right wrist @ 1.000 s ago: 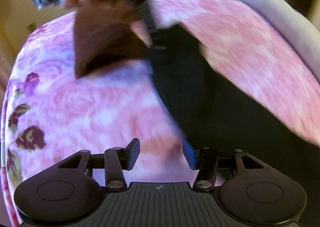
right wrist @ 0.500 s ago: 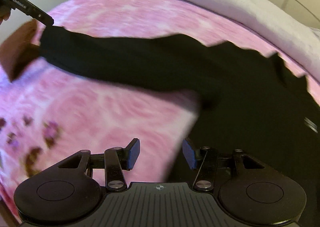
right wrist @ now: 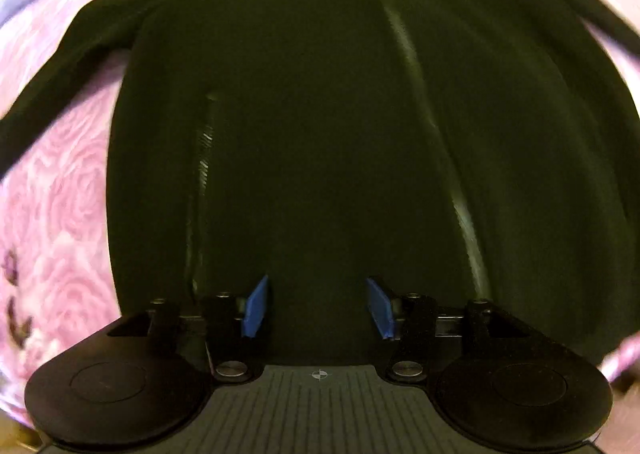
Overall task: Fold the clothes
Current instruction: 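Open both grippers and raise them above the flattened jacket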
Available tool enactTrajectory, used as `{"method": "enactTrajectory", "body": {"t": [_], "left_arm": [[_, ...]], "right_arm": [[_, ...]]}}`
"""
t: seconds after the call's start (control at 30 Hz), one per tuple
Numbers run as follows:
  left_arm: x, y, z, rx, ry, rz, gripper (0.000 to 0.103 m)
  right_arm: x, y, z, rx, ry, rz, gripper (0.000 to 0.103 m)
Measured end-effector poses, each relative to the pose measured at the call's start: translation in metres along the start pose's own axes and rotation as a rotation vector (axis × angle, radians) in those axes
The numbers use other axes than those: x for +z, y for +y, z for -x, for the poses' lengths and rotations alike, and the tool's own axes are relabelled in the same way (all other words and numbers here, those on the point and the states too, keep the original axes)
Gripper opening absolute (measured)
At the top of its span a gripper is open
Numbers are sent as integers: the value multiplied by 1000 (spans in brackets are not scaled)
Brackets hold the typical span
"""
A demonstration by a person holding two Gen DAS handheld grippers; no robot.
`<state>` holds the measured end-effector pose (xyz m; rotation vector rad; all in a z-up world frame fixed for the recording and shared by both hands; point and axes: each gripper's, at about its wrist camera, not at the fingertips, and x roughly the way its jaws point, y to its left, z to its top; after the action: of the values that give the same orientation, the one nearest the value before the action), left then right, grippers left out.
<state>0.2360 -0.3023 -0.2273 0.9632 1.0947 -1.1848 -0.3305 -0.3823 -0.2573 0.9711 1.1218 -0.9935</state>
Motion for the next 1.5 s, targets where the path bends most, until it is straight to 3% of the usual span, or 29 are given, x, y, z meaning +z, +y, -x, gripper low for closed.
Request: {"method": "enactTrajectory", "body": {"t": [0.1, 0.17, 0.37, 0.57, 0.7, 0.83, 1.03, 1.17, 1.33, 1.5], "left_arm": [[-9, -18, 29, -12, -24, -8, 45], [-15, -34, 47, -16, -44, -9, 47], [-40, -102, 98, -45, -98, -15, 57], [-64, -171, 135, -97, -151, -27, 58], [-65, -205, 143, -121, -171, -101, 58], [-55, -234, 155, -154, -269, -251, 58], [-34, -238, 173, -308, -395, -323, 60], [-37, -199, 190, -388, -461, -388, 66], [-49, -115, 195, -365, -465, -380, 67], [-75, -54, 201, -303, -439, -418, 69]], "right_arm": [[-14, -21, 26, 11, -14, -40, 58], [-24, -30, 46, -29, -30, -28, 58], [-53, -86, 117, -24, -166, -120, 59], [-87, -149, 180, -54, -284, -247, 64], [-122, -179, 206, -60, -301, -427, 65], [-163, -187, 242, -47, -381, -572, 65], [-209, -141, 279, -103, -484, -682, 65], [-223, -74, 294, -120, -597, -710, 65], [-253, 26, 296, -152, -632, -671, 65], [-274, 108, 289, -191, -564, -604, 65]]}}
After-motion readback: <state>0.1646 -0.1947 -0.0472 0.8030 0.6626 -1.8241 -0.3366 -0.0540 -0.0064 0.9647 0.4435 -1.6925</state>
